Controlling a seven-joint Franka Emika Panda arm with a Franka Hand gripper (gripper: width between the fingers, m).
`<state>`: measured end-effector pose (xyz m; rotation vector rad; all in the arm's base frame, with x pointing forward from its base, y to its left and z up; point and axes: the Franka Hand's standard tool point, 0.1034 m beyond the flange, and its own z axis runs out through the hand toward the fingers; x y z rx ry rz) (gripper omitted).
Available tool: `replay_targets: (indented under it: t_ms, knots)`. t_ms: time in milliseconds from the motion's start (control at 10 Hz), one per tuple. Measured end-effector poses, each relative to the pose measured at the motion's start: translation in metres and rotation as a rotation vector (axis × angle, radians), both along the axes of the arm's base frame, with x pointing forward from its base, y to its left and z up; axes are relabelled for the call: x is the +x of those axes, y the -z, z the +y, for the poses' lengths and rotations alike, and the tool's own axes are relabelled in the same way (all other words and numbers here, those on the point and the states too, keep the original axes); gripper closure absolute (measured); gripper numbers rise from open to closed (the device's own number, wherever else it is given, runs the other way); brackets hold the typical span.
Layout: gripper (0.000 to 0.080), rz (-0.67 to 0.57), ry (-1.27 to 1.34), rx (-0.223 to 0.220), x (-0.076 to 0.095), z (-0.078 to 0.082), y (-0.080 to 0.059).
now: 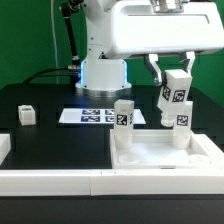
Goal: Assemble square table
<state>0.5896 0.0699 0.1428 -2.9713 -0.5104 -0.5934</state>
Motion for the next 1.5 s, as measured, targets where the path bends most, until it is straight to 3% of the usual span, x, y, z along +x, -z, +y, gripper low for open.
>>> replay_targets:
  t_ms: [200, 500, 800, 1100, 1500]
  knots:
    - [0.0509, 0.0, 0.004, -0.002, 0.0, 0.0, 0.001]
    - [0.0509, -0.11, 0.067, -0.032, -0.002, -0.003, 0.002]
    - [0.0509, -0.122, 0.108, -0.001, 0.0, 0.016, 0.009]
    - [0.0509, -0.094, 0.141, 0.022, 0.002, 0.03, 0.029]
    - [0.0509, -0.085, 0.152, 0.027, 0.002, 0.031, 0.033]
